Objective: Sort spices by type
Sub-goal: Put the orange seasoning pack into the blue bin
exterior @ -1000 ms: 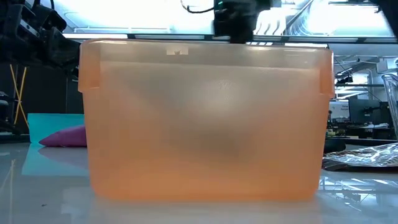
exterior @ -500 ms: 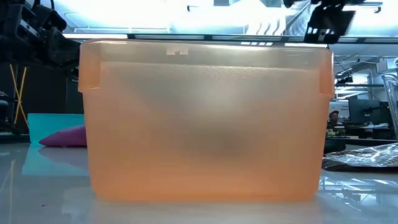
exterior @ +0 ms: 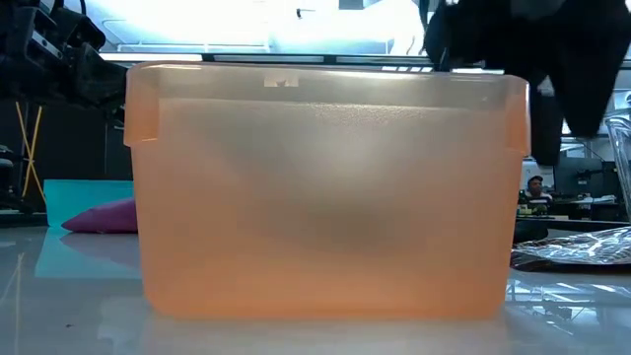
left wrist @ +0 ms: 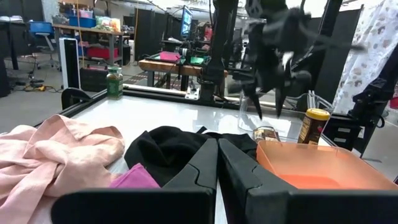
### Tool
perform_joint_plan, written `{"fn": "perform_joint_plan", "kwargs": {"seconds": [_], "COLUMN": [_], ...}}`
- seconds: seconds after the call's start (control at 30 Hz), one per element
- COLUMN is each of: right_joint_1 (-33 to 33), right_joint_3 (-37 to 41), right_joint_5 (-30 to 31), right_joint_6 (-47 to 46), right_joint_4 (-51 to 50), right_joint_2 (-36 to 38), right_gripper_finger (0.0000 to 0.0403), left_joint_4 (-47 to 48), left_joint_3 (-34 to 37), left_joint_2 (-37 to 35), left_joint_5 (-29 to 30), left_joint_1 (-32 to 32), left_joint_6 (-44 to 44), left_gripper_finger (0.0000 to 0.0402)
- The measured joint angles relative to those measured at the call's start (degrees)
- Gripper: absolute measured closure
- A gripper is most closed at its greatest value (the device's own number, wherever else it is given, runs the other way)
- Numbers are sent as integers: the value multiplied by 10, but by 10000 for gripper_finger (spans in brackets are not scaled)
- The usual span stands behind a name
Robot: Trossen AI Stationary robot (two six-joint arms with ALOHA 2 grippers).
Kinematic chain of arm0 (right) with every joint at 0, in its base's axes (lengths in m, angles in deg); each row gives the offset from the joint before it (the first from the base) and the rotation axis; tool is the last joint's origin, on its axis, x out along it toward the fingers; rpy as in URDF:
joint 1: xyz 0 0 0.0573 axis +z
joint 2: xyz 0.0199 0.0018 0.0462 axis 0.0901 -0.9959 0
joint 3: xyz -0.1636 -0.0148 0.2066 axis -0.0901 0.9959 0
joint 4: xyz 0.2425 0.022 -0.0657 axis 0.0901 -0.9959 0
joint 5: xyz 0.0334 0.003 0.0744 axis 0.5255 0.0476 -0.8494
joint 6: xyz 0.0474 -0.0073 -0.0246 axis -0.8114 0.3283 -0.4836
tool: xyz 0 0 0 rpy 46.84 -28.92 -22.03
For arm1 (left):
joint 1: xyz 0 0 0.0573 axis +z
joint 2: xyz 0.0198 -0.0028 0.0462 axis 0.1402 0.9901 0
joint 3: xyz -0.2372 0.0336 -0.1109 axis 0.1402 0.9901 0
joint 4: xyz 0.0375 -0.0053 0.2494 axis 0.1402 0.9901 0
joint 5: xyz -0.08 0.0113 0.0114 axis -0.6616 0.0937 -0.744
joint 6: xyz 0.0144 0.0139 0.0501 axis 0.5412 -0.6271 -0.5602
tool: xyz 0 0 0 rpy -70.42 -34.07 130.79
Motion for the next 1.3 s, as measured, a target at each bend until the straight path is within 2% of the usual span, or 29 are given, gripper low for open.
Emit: {"fn": "perform_joint_plan", "kwargs": {"seconds": [0.23,0.37,0.77,0.87,0.97,1.0,1.17,1.3], "right_joint_1": [0,0,0,0,0,0,-3,-21], "right_joint_3": [0,0,-3,-3,-3,-3,-22,-69], "right_joint_5": [1,29,37,38,27,20,2,-4], "right_joint_6": [0,-15,-24,-21,-22,-16,19,78], "right_joint_4": [5,6,13,11,11,9,-28,-91], "right_joint_2": [-67,-86,-140,-144,-144,-142,-123,-68], "right_gripper_finger": [225,224,230,272,363,380,394,397], "left_joint_4": [0,0,0,0,0,0,0,0], "left_joint_3": [0,0,0,0,0,0,0,0], "left_joint_2": [0,0,0,0,0,0,0,0], "left_joint_5": [0,0,0,0,0,0,0,0], "left_joint_1": [0,0,0,0,0,0,0,0], "left_joint_6": [0,0,0,0,0,0,0,0], "left_gripper_finger": [401,401,401,401,401,401,401,401]}}
